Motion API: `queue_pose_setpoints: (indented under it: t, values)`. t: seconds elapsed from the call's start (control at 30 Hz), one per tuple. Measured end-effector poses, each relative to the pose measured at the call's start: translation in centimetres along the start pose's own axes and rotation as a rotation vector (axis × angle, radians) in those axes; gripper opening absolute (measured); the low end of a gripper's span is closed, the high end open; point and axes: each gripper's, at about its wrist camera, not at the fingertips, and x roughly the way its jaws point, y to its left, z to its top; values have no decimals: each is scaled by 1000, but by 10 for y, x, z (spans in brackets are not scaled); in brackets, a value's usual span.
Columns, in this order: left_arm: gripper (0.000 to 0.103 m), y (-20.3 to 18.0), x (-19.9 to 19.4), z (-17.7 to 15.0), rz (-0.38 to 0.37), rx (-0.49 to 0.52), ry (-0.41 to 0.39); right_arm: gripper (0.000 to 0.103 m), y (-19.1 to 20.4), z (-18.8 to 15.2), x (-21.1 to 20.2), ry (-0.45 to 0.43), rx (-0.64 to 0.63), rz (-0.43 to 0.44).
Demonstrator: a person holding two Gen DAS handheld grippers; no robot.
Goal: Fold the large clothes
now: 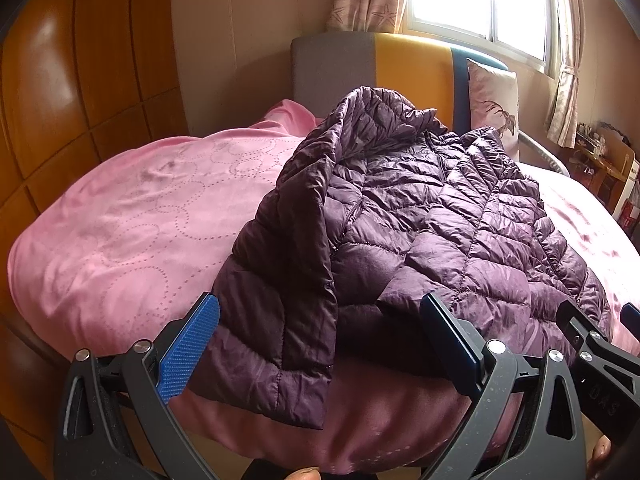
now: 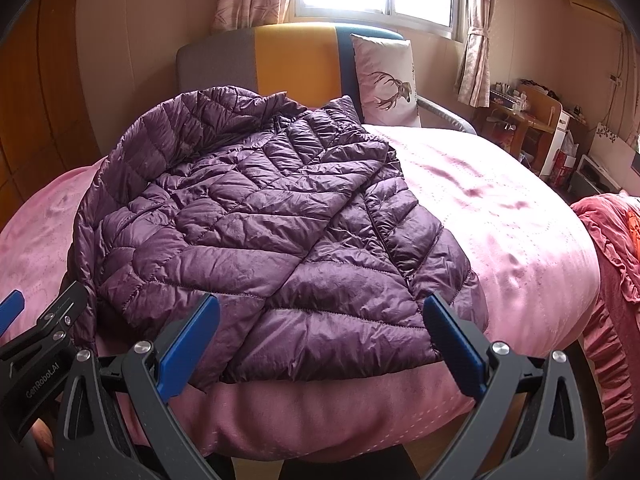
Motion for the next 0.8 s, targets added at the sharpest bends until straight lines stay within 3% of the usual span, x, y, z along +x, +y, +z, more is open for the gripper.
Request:
queue_pose_setpoints:
  t: [0.37, 0.8]
  values:
    - [99, 4, 4, 0, -3, -5, 13, 101, 2, -2, 2, 10, -9, 8]
    - [99, 16, 16, 1, 44, -41, 47, 101, 4, -2, 7, 20, -17, 48]
